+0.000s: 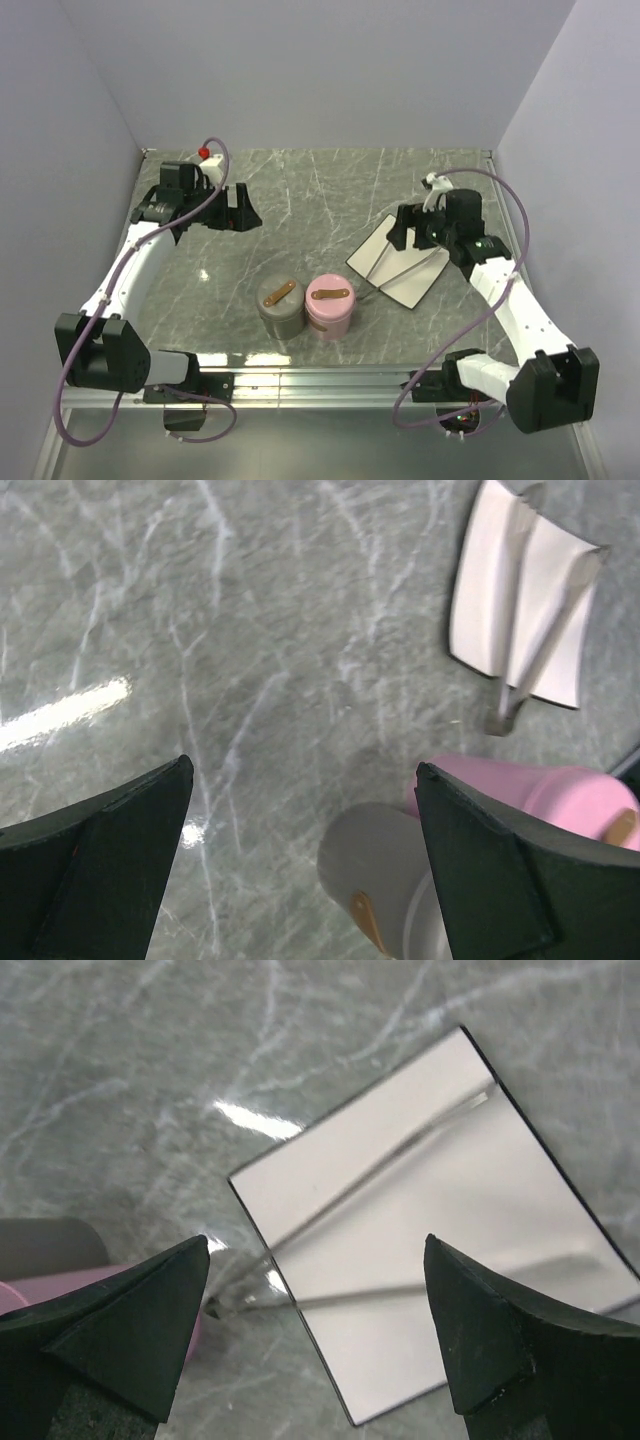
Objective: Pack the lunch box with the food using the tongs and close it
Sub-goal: Reset both arms
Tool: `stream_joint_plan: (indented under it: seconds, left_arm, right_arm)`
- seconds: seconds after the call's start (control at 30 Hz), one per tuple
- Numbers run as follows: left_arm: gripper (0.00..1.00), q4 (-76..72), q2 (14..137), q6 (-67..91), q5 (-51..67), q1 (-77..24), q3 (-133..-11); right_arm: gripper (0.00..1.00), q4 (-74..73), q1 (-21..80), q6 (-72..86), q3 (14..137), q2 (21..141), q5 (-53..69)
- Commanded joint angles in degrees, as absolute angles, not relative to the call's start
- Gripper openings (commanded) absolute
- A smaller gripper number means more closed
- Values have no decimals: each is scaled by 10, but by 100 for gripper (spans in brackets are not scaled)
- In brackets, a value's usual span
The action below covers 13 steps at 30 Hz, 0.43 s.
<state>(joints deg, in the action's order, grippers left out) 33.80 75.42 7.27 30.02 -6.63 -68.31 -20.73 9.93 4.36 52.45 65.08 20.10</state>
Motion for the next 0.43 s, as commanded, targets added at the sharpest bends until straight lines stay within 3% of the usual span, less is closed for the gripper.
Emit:
stream_joint_plan:
  seconds: [0.0,0.4]
  left_arm:
    - [99,270,758,84,265,-61,-644]
    - [99,260,754,92,193,-62,-620]
  right_arm:
    - [95,-175,91,33,499,582,157]
    - [95,-207,91,26,503,571,182]
